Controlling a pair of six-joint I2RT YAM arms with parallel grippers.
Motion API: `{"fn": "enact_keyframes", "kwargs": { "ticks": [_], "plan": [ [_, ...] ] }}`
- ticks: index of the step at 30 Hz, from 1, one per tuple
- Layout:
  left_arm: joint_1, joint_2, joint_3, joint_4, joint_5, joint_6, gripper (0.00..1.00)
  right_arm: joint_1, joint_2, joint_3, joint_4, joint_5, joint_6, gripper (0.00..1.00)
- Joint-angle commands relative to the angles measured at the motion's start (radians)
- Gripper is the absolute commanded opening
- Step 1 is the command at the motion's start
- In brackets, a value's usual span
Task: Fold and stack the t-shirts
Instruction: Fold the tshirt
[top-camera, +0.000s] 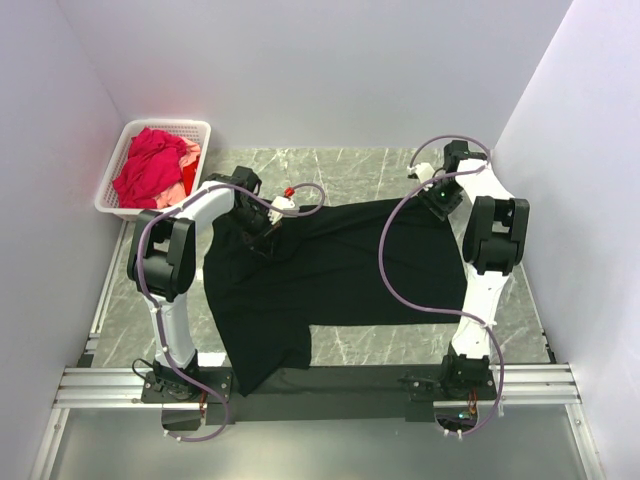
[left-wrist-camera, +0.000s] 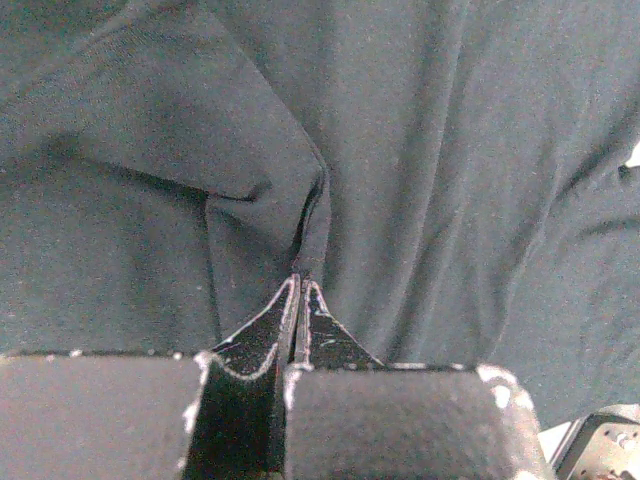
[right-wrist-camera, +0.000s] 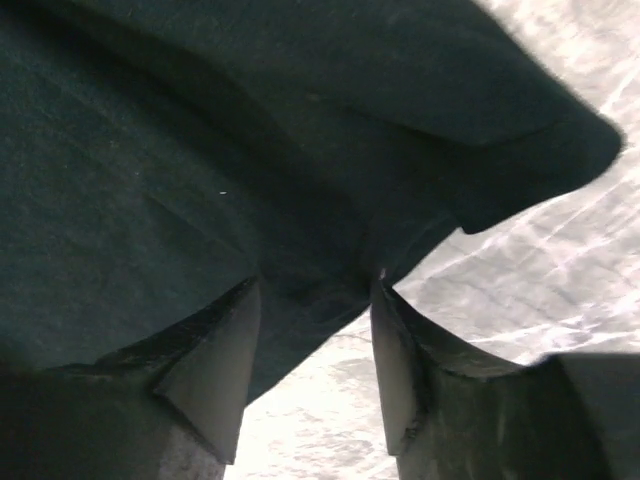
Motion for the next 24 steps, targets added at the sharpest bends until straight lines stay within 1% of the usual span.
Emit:
{"fn": "enact_keyframes", "kwargs": {
  "ticks": [1, 2, 4, 5, 6, 9, 10, 12, 16, 18, 24],
  "plan": [
    [0.003, 0.000, 0.037, -0.014, 0.014, 0.016, 0.01, 0.009, 0.000, 0.028, -0.022, -0.015, 0.002, 0.51],
    [0.003, 0.001, 0.037, -0.011, 0.012, 0.014, 0.01, 0.009, 0.000, 0.027, -0.017, -0.015, 0.003, 0.45],
    [0.003, -0.003, 0.035, -0.012, 0.012, 0.014, 0.01, 0.009, -0.003, 0.024, -0.012, -0.013, 0.002, 0.38],
    [0.003, -0.005, 0.035, -0.012, 0.012, 0.013, 0.01, 0.009, -0.008, 0.022, -0.008, -0.010, -0.001, 0.30],
    [0.003, -0.006, 0.035, -0.012, 0.009, 0.013, 0.01, 0.009, -0.019, 0.019, -0.006, -0.009, -0.005, 0.28],
    [0.003, -0.015, 0.034, -0.014, 0.008, 0.011, 0.01, 0.007, -0.057, -0.007, 0.009, -0.004, -0.020, 0.04],
    [0.004, -0.018, 0.034, -0.014, 0.006, 0.010, 0.01, 0.007, -0.069, -0.031, 0.017, -0.004, -0.024, 0.00],
    [0.006, -0.031, 0.029, -0.017, 0.008, 0.011, 0.01, 0.007, -0.114, -0.064, 0.043, -0.001, -0.041, 0.00],
    [0.013, -0.066, 0.012, -0.023, 0.006, 0.016, 0.01, 0.009, -0.216, -0.238, 0.158, 0.033, -0.098, 0.00],
    [0.015, -0.083, -0.008, -0.023, -0.006, 0.028, 0.01, 0.014, -0.276, -0.347, 0.268, 0.068, -0.118, 0.00],
    [0.012, -0.057, -0.028, -0.030, -0.015, 0.037, 0.01, 0.043, -0.364, -0.576, 0.547, 0.169, -0.189, 0.00]
  ]
}}
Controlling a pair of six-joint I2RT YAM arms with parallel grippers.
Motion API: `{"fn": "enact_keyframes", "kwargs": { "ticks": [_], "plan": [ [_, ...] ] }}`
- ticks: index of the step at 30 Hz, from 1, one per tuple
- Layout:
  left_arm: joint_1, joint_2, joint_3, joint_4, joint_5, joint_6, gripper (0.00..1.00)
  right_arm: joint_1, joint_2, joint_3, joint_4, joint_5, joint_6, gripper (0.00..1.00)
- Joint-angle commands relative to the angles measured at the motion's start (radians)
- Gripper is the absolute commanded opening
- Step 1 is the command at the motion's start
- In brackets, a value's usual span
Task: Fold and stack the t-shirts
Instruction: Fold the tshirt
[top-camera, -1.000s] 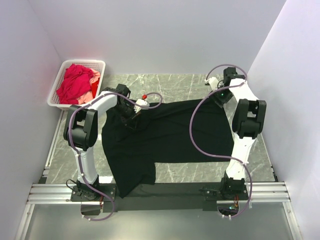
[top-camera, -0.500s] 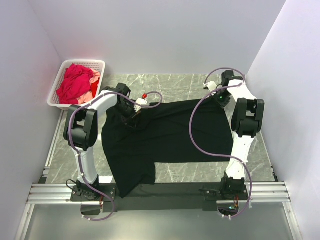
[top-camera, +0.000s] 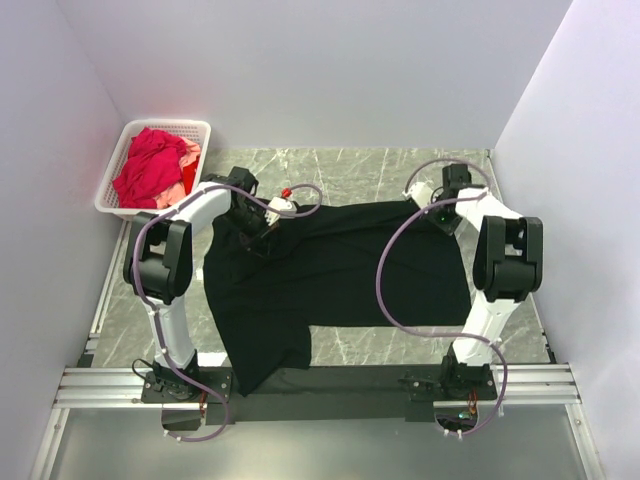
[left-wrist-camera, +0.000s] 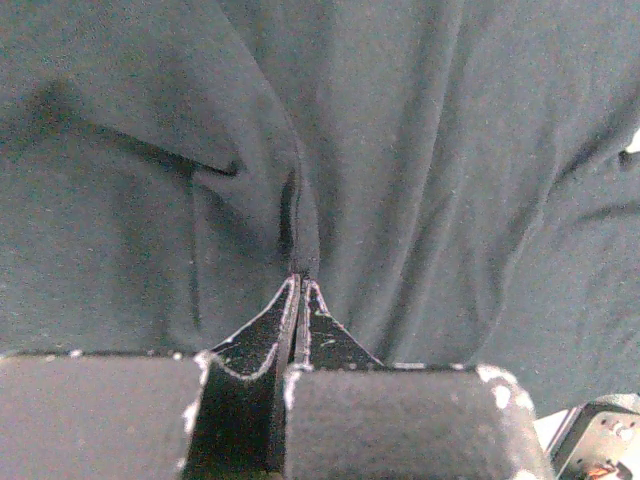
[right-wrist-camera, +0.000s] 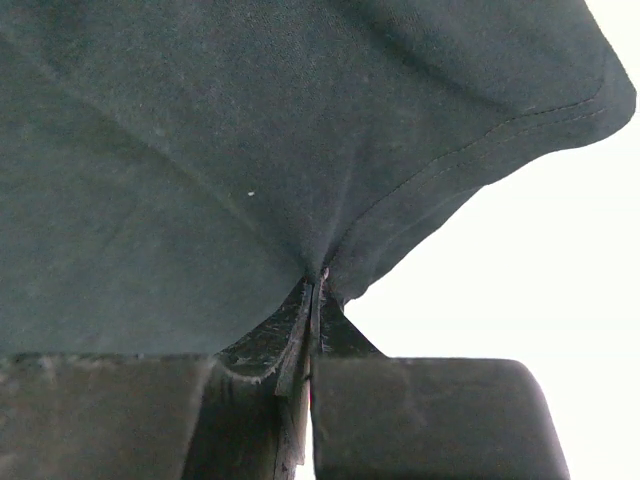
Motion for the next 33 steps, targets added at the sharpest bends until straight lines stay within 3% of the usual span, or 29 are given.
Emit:
{"fn": "enact_keyframes", "kwargs": {
  "ticks": [1, 3, 5, 9, 10, 16, 21, 26, 29, 33],
  "plan": [
    [0.000, -0.026, -0.015, -0.017, -0.005, 0.028, 0.01, 0.021, -0.067, -0.104, 0.281, 0.120, -0.075, 0.00],
    [-0.006, -0.021, -0.022, -0.017, -0.011, 0.033, 0.01, 0.025, -0.084, -0.156, 0.332, 0.140, -0.090, 0.00],
    [-0.018, -0.019, -0.032, -0.037, -0.027, 0.054, 0.02, 0.025, -0.092, -0.172, 0.346, 0.162, -0.121, 0.06],
    [-0.021, -0.045, -0.066, -0.037, -0.053, 0.083, 0.10, 0.002, -0.131, -0.193, 0.343, 0.165, -0.149, 0.10],
    [-0.021, -0.052, -0.078, -0.036, -0.054, 0.086, 0.14, 0.001, -0.141, -0.198, 0.349, 0.164, -0.156, 0.26],
    [0.023, -0.114, -0.031, -0.075, 0.033, 0.097, 0.43, -0.010, -0.210, -0.169, 0.295, 0.131, -0.138, 0.48],
    [0.160, -0.066, 0.170, -0.134, 0.131, 0.031, 0.52, -0.038, -0.165, 0.062, 0.097, 0.018, 0.006, 0.48],
    [0.232, -0.032, 0.158, 0.182, 0.022, -0.260, 0.49, -0.021, 0.101, 0.461, -0.186, -0.094, 0.242, 0.30],
    [0.232, -0.009, 0.121, 0.335, -0.078, -0.393, 0.49, -0.007, 0.224, 0.599, -0.247, -0.111, 0.385, 0.26],
    [0.232, 0.062, 0.149, 0.389, -0.143, -0.486, 0.47, 0.017, 0.312, 0.646, -0.257, -0.090, 0.420, 0.24]
  ]
}}
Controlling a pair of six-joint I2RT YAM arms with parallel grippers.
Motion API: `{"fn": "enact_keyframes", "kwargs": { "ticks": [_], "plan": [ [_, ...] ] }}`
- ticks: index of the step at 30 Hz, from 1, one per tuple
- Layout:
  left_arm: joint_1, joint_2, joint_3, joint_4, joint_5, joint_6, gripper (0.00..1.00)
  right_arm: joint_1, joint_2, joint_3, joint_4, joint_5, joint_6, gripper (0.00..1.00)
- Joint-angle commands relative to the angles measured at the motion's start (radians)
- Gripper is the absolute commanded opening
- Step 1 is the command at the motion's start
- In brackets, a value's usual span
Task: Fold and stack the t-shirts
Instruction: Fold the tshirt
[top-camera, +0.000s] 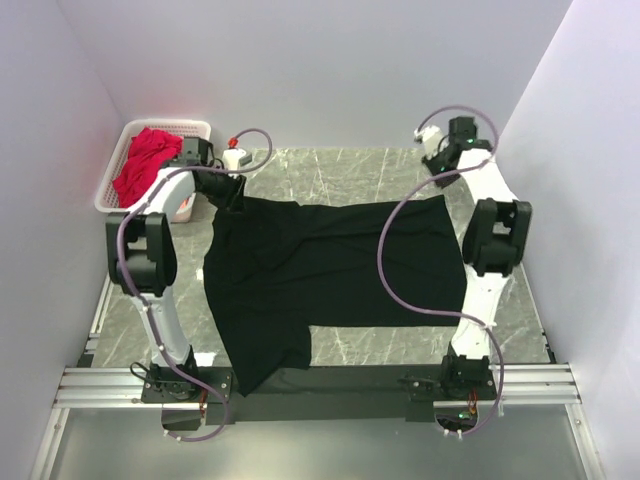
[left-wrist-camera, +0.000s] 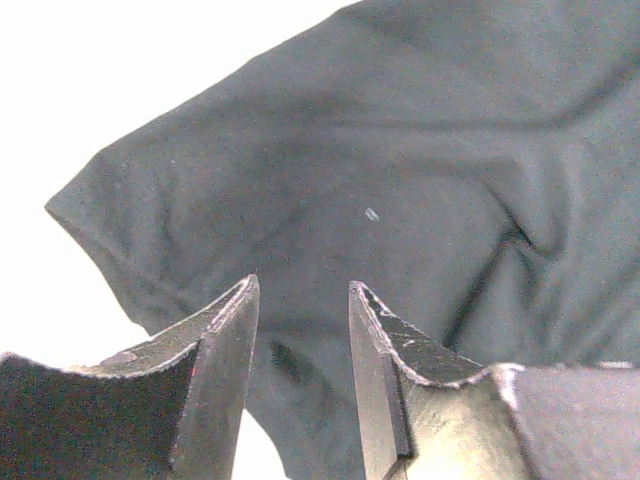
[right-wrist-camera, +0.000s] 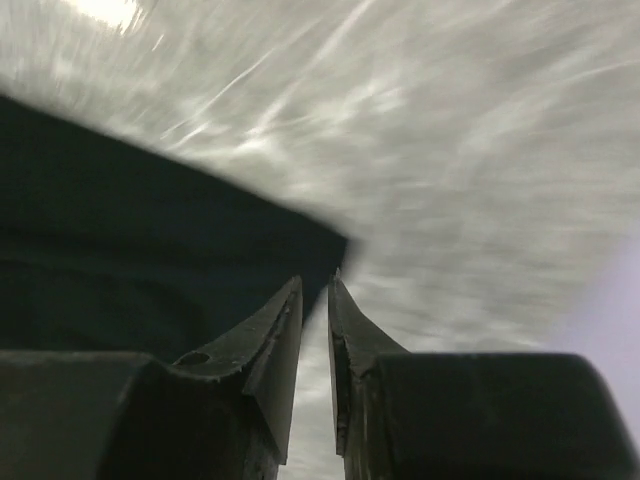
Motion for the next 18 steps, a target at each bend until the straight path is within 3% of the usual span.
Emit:
{"fn": "enact_keyframes", "kwargs": {
  "ticks": [1, 6, 12, 18],
  "plan": [
    [-0.008, 0.060, 0.010, 0.128, -0.084, -0.152, 0.46, 0.030, 0.066, 0.030, -0.125, -0.013, 0.114, 0.23],
    [-0.006, 0.141, 0.023, 0.142, -0.145, -0.211, 0.45, 0.041, 0.117, -0.011, -0.080, 0.086, 0.141, 0.23],
    [-0.003, 0.207, 0.034, 0.194, -0.302, -0.266, 0.45, 0.027, 0.219, 0.097, -0.087, 0.234, 0.203, 0.20],
    [0.006, 0.354, 0.236, 0.126, -0.389, -0.289, 0.46, 0.027, 0.315, 0.262, -0.130, 0.381, 0.210, 0.20]
  ]
}}
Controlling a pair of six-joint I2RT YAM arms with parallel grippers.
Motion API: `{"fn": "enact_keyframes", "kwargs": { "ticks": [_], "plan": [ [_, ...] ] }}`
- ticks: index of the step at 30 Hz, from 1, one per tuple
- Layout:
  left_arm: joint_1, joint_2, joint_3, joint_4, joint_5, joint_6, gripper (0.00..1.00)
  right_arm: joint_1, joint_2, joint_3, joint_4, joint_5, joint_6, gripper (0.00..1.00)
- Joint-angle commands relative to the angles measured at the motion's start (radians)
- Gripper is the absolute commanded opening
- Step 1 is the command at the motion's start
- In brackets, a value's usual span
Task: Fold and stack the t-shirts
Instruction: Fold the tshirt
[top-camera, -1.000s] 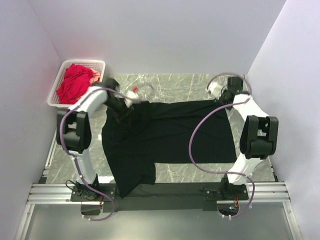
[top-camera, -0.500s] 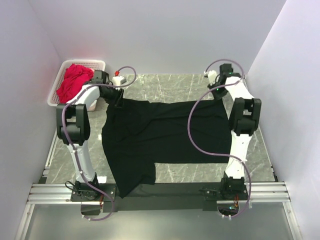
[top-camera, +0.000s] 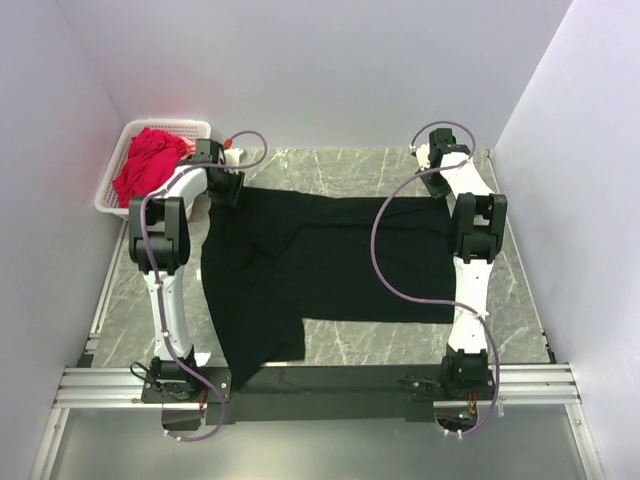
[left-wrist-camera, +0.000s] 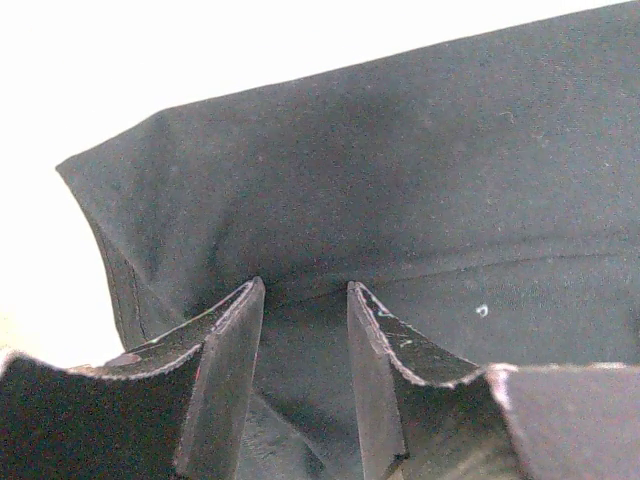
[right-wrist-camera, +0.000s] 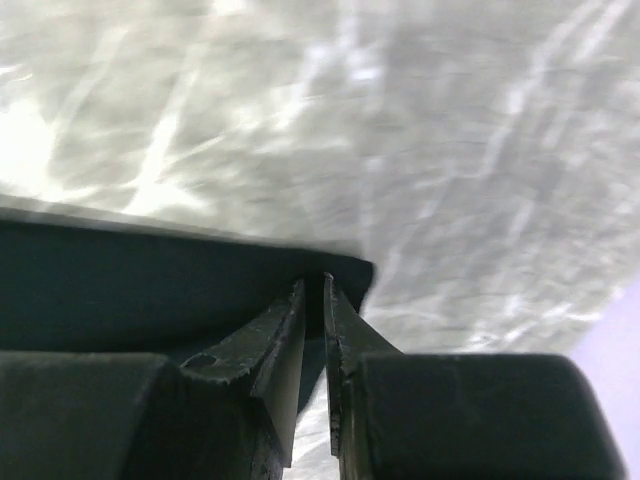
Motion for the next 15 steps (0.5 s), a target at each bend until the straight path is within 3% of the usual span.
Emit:
{"fn": "enact_keyframes", "kwargs": {
  "ticks": [1, 10, 15],
  "plan": [
    [0.013, 0.121, 0.120, -0.027, -0.105, -0.027, 0.47, -0.012, 0.060, 0.097, -0.023, 0.136, 0.020, 0.20],
    [0.013, 0.176, 0.308, -0.035, 0.081, -0.062, 0.54, -0.012, 0.053, 0.137, 0.161, 0.230, -0.010, 0.25],
    [0.013, 0.015, 0.195, 0.008, 0.142, -0.027, 0.61, -0.012, -0.149, 0.024, 0.145, 0.083, 0.018, 0.33]
  ]
}}
